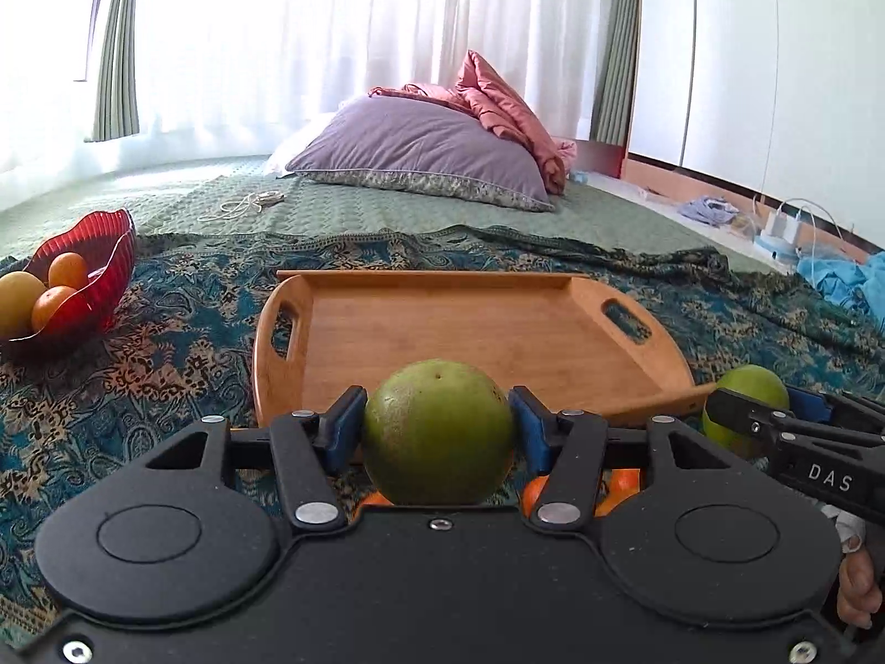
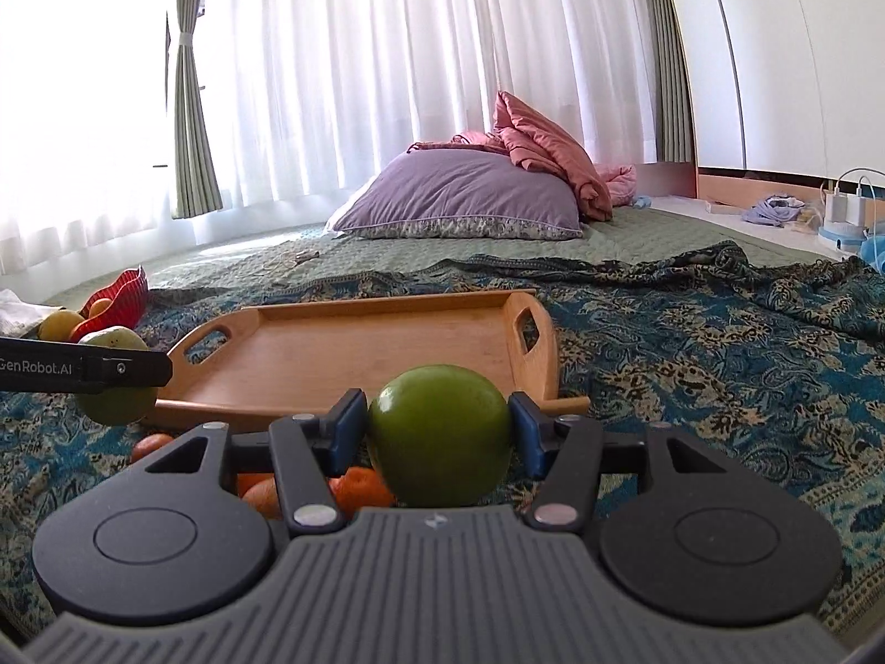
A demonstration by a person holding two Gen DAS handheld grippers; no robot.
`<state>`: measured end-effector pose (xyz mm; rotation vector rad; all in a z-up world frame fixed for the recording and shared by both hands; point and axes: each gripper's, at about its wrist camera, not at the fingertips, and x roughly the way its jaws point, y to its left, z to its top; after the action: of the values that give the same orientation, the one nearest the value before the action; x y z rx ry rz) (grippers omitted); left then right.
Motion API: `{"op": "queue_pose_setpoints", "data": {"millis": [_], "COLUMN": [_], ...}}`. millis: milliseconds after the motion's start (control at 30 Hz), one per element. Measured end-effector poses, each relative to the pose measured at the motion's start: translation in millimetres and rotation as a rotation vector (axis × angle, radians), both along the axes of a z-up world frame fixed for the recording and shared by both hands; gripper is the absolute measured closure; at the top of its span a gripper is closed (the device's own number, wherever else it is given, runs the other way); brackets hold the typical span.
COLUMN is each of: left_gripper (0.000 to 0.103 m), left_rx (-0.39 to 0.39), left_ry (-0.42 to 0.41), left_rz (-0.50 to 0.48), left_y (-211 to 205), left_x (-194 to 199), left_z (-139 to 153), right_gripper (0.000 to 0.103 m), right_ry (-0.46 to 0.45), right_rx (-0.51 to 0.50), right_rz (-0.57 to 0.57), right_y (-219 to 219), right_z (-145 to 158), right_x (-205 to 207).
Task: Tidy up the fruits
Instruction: 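Lift the green pomelo with the left gripper while the right gripper carries the green apple over the tray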
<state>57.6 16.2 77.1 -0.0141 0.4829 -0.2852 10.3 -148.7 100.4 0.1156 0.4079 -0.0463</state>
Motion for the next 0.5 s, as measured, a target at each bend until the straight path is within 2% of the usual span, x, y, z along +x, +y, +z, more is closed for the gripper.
{"op": "queue_pose_setpoints", "data": {"millis": [333, 500], "left_gripper": [0.049, 0.049], "left_rx": [-0.043, -0.031], "left_ry": [0.056, 0.084], "left_rz": [0.017, 0.022], "left_y": [5.3, 1.0], "left_x": [43.8, 67.2], "left_z": [4.4, 0.5], "right_gripper": [0.044, 0.044], "right_ry": [0.037, 0.094], "right_rx": [0.035, 0.06], "right_rz": [0.037, 0.05], "right_y": [-11.8, -16.9], "right_z": [19.3, 16.7], "right_x": [50.6, 80.7]}}
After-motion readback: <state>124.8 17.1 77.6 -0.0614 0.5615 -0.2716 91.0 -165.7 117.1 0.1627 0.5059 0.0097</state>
